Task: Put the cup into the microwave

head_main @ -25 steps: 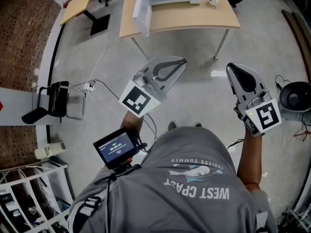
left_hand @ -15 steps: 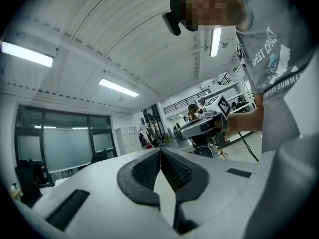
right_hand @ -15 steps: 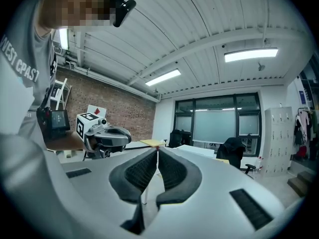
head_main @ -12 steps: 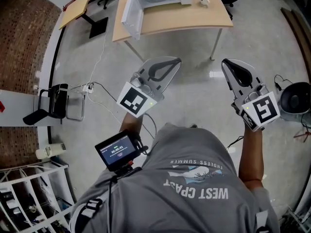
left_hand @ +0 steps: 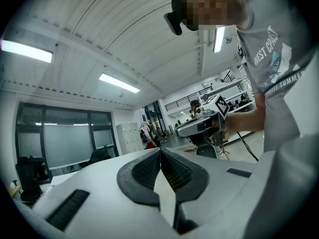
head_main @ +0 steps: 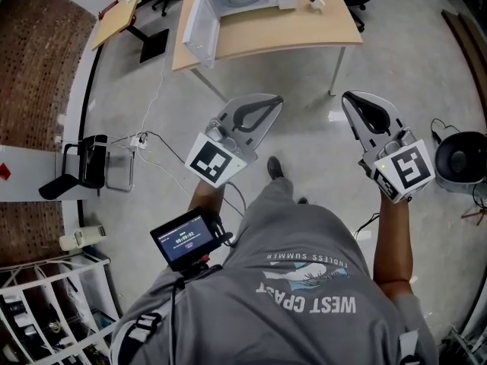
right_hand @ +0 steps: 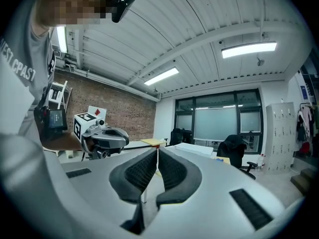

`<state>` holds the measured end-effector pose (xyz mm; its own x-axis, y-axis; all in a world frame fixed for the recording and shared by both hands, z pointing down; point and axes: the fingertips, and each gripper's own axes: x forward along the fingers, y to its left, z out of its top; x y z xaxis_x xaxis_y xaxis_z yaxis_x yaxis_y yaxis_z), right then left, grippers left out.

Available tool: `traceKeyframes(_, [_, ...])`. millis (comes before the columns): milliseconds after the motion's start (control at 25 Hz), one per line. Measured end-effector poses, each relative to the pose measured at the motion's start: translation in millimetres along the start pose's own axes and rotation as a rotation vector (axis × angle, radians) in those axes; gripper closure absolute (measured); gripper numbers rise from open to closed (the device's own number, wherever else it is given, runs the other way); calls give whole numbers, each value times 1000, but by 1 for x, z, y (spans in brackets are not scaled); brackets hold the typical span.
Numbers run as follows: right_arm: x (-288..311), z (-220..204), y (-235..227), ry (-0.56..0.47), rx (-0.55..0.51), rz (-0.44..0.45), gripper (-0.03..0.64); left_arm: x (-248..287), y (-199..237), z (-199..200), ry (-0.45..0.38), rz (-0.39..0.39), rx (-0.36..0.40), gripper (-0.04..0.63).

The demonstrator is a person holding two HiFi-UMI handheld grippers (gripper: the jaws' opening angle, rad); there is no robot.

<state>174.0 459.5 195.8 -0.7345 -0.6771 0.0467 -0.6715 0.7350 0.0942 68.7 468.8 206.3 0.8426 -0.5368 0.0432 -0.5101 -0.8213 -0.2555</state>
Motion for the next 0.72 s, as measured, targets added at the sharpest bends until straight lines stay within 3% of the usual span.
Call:
traceKeyframes(280, [9,0,-12,3,2,-18,597,13,12,-2,-11,-24,8,574])
traceKeyframes(720, [108,-22,-89,26,39,-69,597,66,123,-42,-10,-84,5,574])
